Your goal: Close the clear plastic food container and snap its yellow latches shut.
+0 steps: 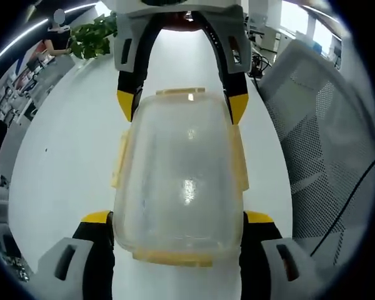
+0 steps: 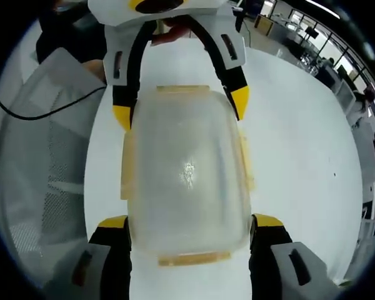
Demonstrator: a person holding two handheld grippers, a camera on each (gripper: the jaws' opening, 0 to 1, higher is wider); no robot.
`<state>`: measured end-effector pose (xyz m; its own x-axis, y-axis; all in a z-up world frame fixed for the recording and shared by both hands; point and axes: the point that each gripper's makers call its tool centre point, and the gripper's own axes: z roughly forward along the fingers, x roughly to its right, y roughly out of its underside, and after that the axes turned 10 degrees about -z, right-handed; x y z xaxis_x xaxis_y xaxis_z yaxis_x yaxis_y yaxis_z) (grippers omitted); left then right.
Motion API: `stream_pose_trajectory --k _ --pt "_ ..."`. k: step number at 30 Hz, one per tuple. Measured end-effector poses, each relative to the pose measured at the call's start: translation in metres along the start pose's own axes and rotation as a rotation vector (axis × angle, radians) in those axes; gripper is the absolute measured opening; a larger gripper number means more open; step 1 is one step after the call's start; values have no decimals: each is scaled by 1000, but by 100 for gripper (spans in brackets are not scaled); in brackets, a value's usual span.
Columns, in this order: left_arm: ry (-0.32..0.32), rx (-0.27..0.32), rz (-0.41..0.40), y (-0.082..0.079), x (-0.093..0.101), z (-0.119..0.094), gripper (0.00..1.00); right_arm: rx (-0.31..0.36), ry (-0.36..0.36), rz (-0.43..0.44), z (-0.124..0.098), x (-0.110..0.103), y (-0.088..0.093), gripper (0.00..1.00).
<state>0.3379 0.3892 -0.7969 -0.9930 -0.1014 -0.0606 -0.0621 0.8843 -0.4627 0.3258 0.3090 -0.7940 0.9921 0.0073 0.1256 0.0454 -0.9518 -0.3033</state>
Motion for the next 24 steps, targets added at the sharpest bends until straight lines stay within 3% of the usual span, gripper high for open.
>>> stream_pose_trajectory --k 24 --pt "-6 -5 -5 -4 -23 4 84 9 2 -11 2 24 4 78"
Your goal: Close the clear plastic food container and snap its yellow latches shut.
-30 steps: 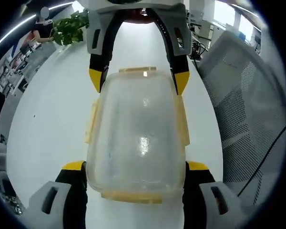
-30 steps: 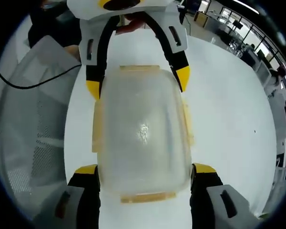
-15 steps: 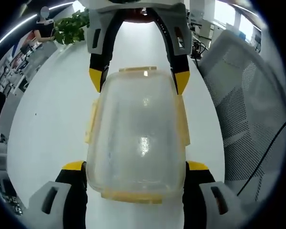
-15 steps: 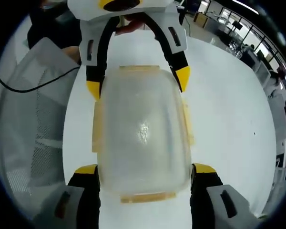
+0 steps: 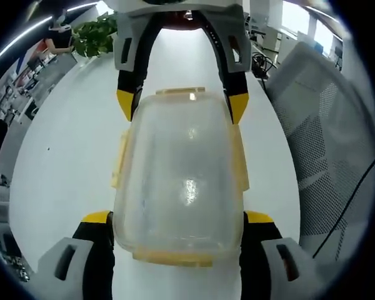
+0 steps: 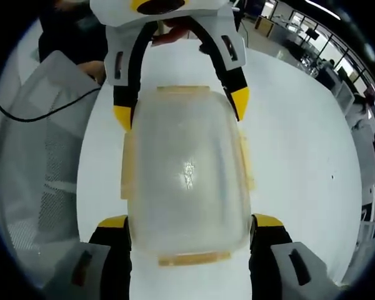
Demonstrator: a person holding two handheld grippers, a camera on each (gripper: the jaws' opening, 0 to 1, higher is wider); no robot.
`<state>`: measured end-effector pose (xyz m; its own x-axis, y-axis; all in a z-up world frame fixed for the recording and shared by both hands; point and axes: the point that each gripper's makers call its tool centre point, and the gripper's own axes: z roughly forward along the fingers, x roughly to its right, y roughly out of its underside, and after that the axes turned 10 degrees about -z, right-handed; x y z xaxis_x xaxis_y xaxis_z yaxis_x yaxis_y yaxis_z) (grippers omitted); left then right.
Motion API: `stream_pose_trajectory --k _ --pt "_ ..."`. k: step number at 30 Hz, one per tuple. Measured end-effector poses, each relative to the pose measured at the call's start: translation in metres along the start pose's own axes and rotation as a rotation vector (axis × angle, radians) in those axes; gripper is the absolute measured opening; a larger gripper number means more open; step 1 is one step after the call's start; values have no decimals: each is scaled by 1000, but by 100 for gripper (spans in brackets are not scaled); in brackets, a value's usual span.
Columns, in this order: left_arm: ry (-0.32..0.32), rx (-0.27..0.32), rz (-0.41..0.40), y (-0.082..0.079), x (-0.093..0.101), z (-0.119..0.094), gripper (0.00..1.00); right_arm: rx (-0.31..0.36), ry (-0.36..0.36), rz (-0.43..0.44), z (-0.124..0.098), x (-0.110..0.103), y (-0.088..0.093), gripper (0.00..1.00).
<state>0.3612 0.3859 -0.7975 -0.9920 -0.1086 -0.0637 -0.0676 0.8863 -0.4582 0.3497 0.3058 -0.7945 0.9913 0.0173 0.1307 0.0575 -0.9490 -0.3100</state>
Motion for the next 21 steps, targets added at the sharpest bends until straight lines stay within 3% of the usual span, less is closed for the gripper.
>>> stream_pose_trajectory --k 21 --pt "-6 8 -10 -6 -32 6 84 -6 0 -13 3 33 7 78"
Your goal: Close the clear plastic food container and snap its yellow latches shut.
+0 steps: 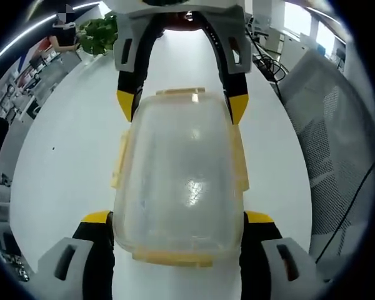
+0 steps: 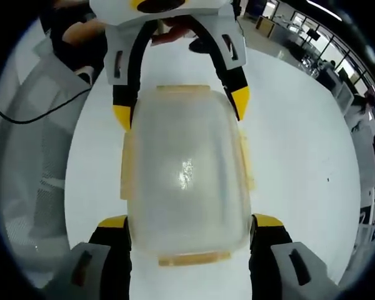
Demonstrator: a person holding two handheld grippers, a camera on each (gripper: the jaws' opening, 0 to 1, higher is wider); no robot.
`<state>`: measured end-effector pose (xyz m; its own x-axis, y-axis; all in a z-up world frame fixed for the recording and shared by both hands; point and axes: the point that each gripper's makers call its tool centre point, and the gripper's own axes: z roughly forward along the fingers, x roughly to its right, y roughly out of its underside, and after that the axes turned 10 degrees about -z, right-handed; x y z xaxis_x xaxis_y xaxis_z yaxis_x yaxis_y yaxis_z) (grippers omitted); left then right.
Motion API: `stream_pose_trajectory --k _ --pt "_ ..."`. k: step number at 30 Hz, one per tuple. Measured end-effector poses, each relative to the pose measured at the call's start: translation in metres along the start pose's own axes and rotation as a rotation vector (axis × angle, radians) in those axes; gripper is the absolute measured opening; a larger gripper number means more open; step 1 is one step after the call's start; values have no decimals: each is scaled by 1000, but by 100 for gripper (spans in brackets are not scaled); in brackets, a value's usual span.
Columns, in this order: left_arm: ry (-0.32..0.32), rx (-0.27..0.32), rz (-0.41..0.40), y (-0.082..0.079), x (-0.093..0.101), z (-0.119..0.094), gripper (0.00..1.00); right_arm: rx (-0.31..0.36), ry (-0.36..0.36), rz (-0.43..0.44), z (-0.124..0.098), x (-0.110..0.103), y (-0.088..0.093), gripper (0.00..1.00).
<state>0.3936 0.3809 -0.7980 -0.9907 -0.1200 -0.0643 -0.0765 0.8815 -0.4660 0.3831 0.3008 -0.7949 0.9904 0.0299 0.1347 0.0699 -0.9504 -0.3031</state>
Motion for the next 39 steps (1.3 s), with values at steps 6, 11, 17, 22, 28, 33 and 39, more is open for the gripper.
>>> stream_pose_trajectory --k 6,11,17,22,28,33,39 --pt "-2 6 -6 -2 -7 1 84 2 0 -5 1 9 1 78" --pt "-3 2 -7 -3 -13 2 84 2 -1 -8 1 15 3 78" --pt "-3 7 -9 -5 -18 3 84 -2 -1 -9 1 19 4 78" --pt "-3 7 -7 -7 -21 4 84 -1 1 -5 1 22 6 78" --pt "-1 7 -2 -10 -25 5 84 -10 1 -1 1 27 9 78" --pt "-1 9 -2 -12 -29 6 84 -9 2 -2 0 31 11 78" --pt "1 16 -3 -14 -34 7 84 -12 3 -2 0 35 12 78"
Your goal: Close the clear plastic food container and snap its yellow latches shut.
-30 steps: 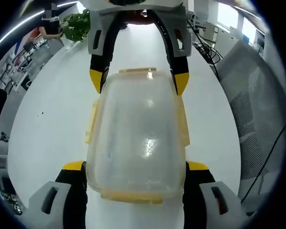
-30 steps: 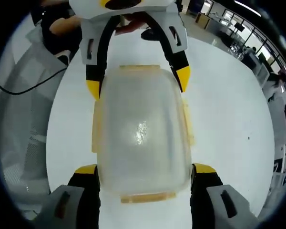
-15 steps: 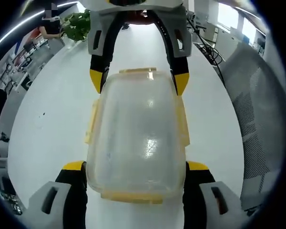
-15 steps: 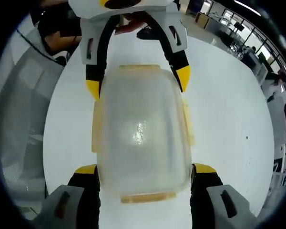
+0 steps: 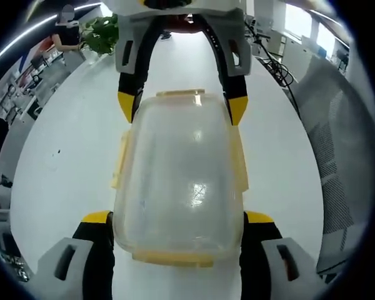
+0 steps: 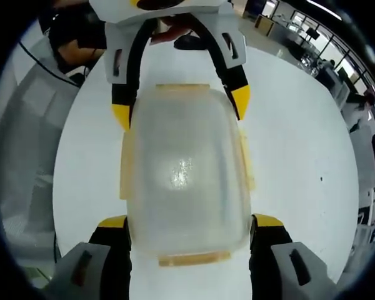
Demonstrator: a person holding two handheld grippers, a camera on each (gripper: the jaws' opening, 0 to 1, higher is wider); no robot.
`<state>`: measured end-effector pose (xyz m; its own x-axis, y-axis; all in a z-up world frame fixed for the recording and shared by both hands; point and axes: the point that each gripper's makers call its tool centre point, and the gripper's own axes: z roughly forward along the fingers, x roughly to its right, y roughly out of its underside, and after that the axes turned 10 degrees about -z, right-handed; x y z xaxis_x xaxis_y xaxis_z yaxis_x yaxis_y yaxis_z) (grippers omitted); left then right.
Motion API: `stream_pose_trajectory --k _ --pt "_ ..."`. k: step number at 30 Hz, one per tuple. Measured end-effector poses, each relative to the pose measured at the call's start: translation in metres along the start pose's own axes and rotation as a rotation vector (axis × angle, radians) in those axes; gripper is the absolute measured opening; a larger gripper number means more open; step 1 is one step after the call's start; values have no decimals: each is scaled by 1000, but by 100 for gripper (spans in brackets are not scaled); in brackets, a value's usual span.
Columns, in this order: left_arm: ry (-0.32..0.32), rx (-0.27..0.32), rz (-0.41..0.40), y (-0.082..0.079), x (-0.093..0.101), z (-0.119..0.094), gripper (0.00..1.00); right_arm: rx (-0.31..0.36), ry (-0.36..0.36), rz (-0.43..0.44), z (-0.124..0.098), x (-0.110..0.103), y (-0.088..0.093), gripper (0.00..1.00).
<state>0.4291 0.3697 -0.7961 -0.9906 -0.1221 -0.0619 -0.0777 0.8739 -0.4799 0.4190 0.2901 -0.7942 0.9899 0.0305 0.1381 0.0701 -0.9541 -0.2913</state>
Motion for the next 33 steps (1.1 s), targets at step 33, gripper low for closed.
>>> stream_pose_trajectory --k 33 --pt "-29 -13 47 5 -13 2 98 51 29 20 2 11 -2 92"
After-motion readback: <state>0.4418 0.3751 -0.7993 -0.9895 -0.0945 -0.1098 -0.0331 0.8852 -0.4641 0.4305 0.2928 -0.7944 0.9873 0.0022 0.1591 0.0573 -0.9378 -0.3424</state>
